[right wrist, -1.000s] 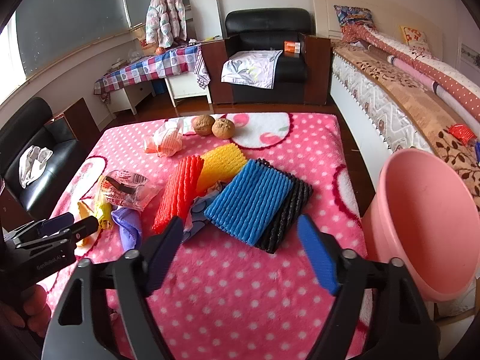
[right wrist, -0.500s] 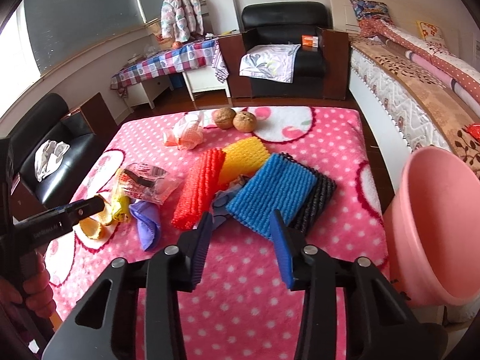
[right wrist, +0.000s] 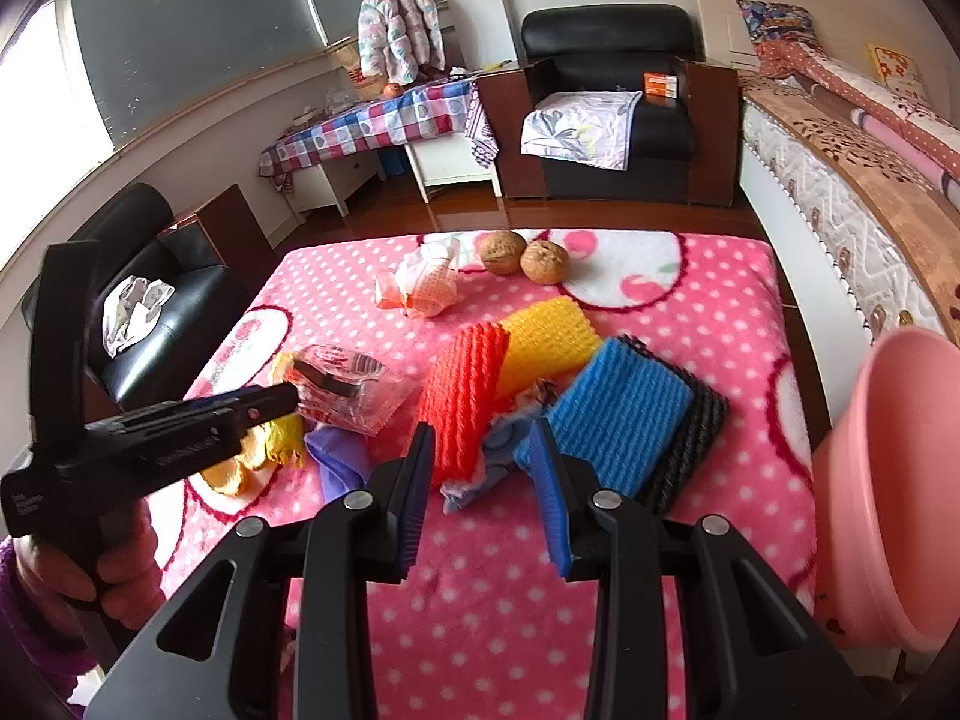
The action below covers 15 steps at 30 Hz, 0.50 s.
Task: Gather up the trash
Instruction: 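Grasp the clear snack wrapper with the left tool while the right tool grasps the red mesh sleeve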
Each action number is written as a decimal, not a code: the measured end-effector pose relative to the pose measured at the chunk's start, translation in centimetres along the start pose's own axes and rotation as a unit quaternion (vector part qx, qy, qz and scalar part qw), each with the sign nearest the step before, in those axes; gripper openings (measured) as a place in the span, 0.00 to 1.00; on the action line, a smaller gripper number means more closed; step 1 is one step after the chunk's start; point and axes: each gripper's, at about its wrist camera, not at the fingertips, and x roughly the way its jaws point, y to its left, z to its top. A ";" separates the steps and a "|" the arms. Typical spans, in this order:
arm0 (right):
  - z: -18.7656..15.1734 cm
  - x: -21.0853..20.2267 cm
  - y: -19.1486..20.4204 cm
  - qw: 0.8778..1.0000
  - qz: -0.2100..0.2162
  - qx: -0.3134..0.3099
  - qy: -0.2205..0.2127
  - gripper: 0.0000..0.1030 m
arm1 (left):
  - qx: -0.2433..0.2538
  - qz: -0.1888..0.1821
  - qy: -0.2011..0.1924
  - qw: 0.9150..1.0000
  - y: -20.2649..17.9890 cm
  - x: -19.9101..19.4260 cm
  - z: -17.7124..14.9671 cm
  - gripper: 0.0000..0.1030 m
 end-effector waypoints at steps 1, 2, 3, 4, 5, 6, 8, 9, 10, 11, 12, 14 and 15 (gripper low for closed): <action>0.2 0.2 0.1 1.000 0.002 -0.001 0.002 0.32 | -0.003 -0.006 0.005 1.000 0.1 0.3 0.0 0.11; 0.3 0.5 0.2 1.000 0.005 -0.002 0.004 0.32 | -0.004 -0.008 0.005 1.000 0.2 0.4 0.0 0.09; 0.4 0.7 0.3 1.000 0.006 -0.003 0.006 0.32 | -0.005 -0.010 0.003 1.000 0.3 0.4 0.0 0.06; 0.6 1.0 0.3 1.000 0.006 -0.003 0.008 0.32 | -0.005 -0.012 -0.001 1.000 0.4 0.3 -0.1 0.05; 0.7 1.4 0.3 1.000 0.005 -0.003 0.010 0.32 | -0.006 -0.013 -0.004 1.000 0.5 0.2 -0.1 0.04; 0.8 1.6 0.2 1.000 0.005 -0.002 0.014 0.32 | -0.007 -0.014 -0.006 1.000 0.6 0.0 -0.2 0.04; 1.0 2.3 0.1 1.000 0.008 0.003 0.021 0.32 | -0.010 -0.020 -0.013 1.000 0.8 -0.5 -0.2 0.04; 1.1 2.7 0.0 1.000 0.009 0.007 0.025 0.33 | -0.010 -0.021 -0.017 1.000 0.9 -0.7 -0.3 0.03; 1.1 3.2 -0.1 0.999 0.011 0.010 0.029 0.33 | -0.010 -0.022 -0.020 1.000 1.0 -1.0 -0.3 0.03; 1.2 3.5 -0.1 0.999 0.012 0.012 0.033 0.33 | -0.010 -0.023 -0.023 0.999 1.1 -1.2 -0.3 0.03; 1.3 4.0 -0.2 0.999 0.014 0.016 0.037 0.33 | -0.011 -0.024 -0.026 0.999 1.2 -1.4 -0.2 0.03; 1.4 4.8 -0.2 0.999 0.018 0.019 0.044 0.33 | -0.013 -0.026 -0.034 0.999 1.5 -2.1 -0.2 0.03; 1.4 5.2 -0.1 0.998 0.019 0.018 0.050 0.33 | -0.013 -0.025 -0.037 0.999 1.6 -2.3 -0.2 0.03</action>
